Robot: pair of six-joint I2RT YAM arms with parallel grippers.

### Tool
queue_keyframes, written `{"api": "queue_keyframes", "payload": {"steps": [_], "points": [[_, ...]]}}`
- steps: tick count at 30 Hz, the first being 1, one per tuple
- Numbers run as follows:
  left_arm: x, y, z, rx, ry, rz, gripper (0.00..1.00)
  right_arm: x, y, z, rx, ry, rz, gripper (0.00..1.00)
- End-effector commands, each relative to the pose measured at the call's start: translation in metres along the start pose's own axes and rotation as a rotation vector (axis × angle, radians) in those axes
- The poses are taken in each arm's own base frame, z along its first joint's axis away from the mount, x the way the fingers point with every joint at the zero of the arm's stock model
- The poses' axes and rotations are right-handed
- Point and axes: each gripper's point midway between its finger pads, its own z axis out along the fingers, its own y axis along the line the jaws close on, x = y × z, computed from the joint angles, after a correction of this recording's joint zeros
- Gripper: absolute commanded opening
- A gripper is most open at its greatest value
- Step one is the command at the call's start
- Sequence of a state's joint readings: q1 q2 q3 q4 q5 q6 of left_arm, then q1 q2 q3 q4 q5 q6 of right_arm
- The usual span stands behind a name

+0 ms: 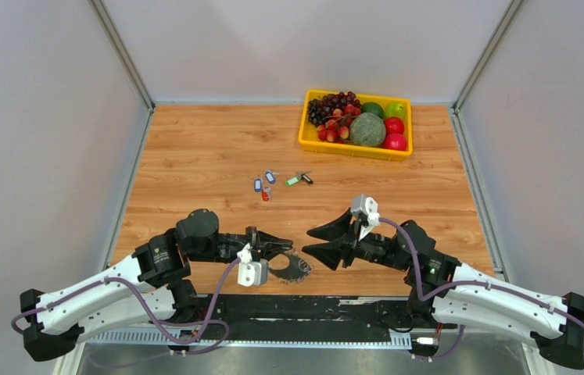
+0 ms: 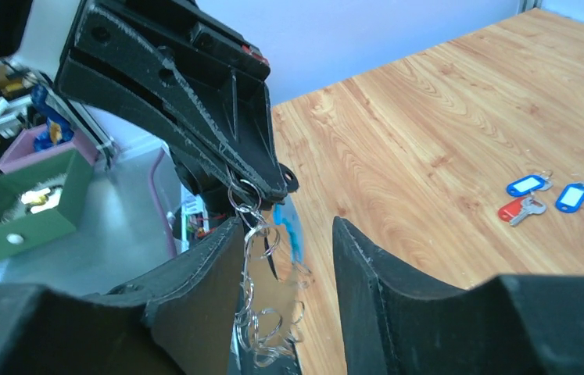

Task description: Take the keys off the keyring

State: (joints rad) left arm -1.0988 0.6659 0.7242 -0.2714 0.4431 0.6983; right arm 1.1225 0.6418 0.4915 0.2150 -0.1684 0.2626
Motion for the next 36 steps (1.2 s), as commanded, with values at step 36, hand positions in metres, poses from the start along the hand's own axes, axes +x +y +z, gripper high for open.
{"api": "queue_keyframes", "payload": {"steps": [36], "points": [[-0.017, 0.004, 0.0, 0.0, -0.064, 0.033, 0.0, 0.008, 0.029, 0.023, -0.273, 0.123, -0.351, 0.31]]}}
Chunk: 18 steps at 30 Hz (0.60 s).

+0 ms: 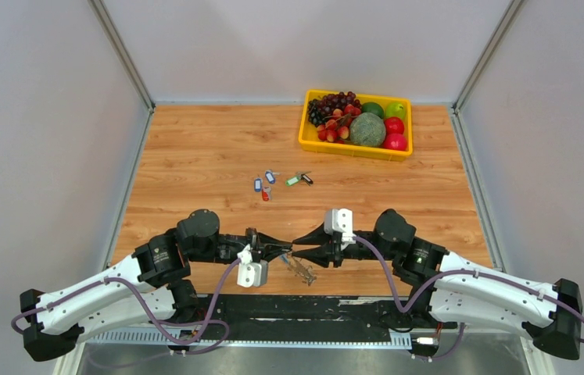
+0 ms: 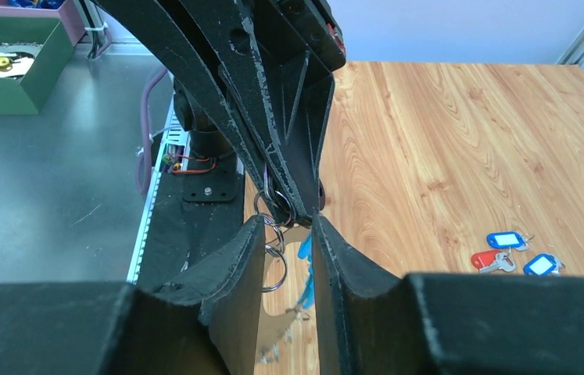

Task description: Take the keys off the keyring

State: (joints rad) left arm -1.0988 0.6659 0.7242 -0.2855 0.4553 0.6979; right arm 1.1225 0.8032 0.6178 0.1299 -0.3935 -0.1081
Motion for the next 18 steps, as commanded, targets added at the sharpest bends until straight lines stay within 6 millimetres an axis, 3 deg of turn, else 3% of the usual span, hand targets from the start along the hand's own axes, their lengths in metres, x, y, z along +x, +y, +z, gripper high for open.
{"api": "queue_keyframes", "payload": {"steps": [1, 11, 18], "points": [[-0.017, 0.008, -0.001, -0.018, -0.064, 0.04, 0.0, -0.01, 0.009, 0.004, -0.058, -0.022, -0.021, 0.31], [-0.017, 0.009, -0.001, -0.025, -0.06, 0.042, 0.0, 0.005, 0.01, 0.004, -0.04, 0.014, 0.025, 0.31], [-0.016, 0.01, -0.001, -0.03, -0.056, 0.042, 0.0, 0.0, -0.007, -0.003, 0.087, -0.008, 0.084, 0.34]]}}
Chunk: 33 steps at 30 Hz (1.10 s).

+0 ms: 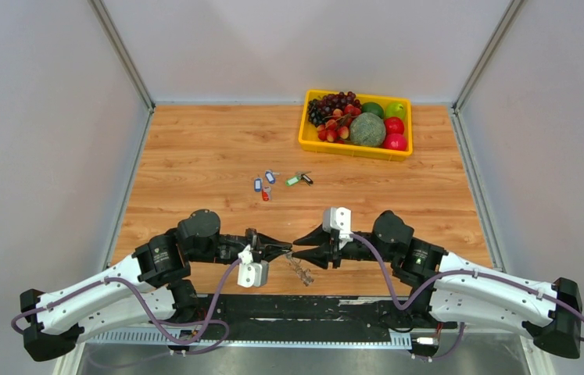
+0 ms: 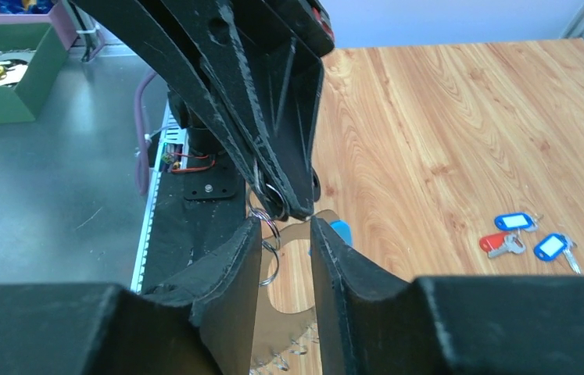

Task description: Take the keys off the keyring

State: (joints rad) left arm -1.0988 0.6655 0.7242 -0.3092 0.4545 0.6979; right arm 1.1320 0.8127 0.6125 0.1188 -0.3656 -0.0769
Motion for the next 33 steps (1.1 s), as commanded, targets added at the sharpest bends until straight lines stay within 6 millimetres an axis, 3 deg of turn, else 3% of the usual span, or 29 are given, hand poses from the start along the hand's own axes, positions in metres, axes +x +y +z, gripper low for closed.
{"api": "queue_keyframes", "payload": {"steps": [1, 7, 19, 25, 29, 33], "points": [[-0.02, 0.014, -0.001, -0.044, -0.071, 0.053, 0.0, -0.011, -0.01, -0.006, 0.089, -0.044, 0.052, 0.35], [-0.02, 0.013, -0.001, -0.042, -0.072, 0.052, 0.0, -0.021, -0.008, -0.008, 0.079, -0.086, 0.042, 0.34], [-0.02, 0.014, -0.001, -0.044, -0.071, 0.053, 0.0, -0.007, 0.009, 0.009, -0.031, -0.028, 0.083, 0.31], [-0.02, 0.013, -0.001, -0.042, -0.07, 0.053, 0.0, -0.009, 0.01, 0.01, -0.039, -0.033, 0.079, 0.01], [-0.02, 0.014, -0.001, -0.045, -0.069, 0.053, 0.0, -0.016, 0.004, 0.006, 0.004, -0.056, 0.099, 0.0], [-0.02, 0.013, -0.001, -0.043, -0.07, 0.053, 0.0, -0.034, -0.003, -0.004, 0.067, -0.115, 0.15, 0.0]]}}
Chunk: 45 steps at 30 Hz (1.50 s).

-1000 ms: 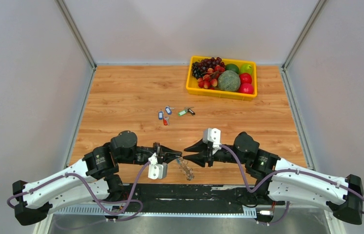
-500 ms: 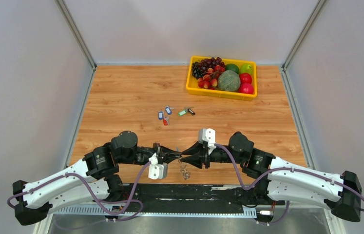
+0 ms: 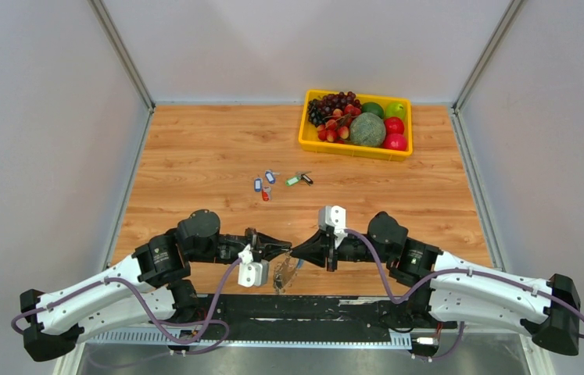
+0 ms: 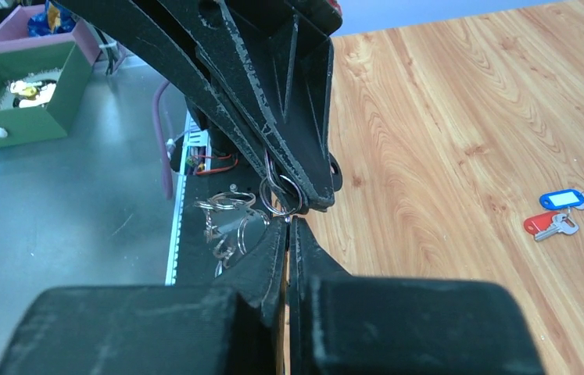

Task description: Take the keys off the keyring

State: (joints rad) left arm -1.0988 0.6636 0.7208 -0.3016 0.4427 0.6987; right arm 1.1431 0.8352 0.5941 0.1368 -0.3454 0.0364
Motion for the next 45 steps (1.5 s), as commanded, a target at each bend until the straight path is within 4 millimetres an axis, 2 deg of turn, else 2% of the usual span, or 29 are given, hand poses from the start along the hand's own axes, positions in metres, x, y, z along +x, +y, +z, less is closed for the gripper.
{"api": "queue_keyframes", "payload": {"steps": [1, 8, 13, 16, 21, 25, 28, 31, 35, 38, 45], "points": [[-0.021, 0.011, -0.001, -0.031, -0.075, 0.049, 0.0, -0.052, -0.003, -0.012, 0.069, -0.159, 0.047, 0.0], [-0.019, 0.011, 0.0, -0.029, -0.071, 0.047, 0.0, -0.069, -0.013, -0.024, 0.137, -0.23, 0.15, 0.0], [-0.018, 0.009, 0.002, -0.019, -0.073, 0.043, 0.0, -0.088, -0.015, -0.037, 0.159, -0.37, 0.234, 0.0], [-0.018, 0.008, 0.003, -0.012, -0.074, 0.039, 0.0, -0.088, -0.015, -0.04, 0.157, -0.418, 0.263, 0.0], [-0.018, 0.007, 0.003, -0.012, -0.074, 0.036, 0.0, -0.085, -0.018, -0.036, 0.166, -0.392, 0.253, 0.0], [-0.013, 0.015, 0.003, -0.061, -0.049, 0.023, 0.0, -0.081, -0.036, -0.048, 0.296, -0.356, 0.234, 0.0], [-0.005, 0.023, 0.003, -0.113, -0.018, 0.007, 0.01, -0.065, -0.068, -0.075, 0.525, -0.337, 0.268, 0.0], [0.004, 0.029, 0.004, -0.162, 0.008, -0.018, 0.02, -0.044, -0.09, -0.103, 0.709, -0.329, 0.307, 0.0], [0.029, 0.051, 0.004, -0.323, 0.098, -0.113, 0.01, -0.022, -0.106, -0.13, 0.866, -0.325, 0.353, 0.0], [0.062, 0.077, -0.005, -0.506, 0.214, -0.221, 0.0, -0.013, -0.113, -0.143, 0.953, -0.3, 0.384, 0.0], [0.141, 0.105, 0.002, -0.569, 0.469, -0.469, 0.0, -0.01, -0.114, -0.142, 0.969, -0.22, 0.358, 0.0]]}}
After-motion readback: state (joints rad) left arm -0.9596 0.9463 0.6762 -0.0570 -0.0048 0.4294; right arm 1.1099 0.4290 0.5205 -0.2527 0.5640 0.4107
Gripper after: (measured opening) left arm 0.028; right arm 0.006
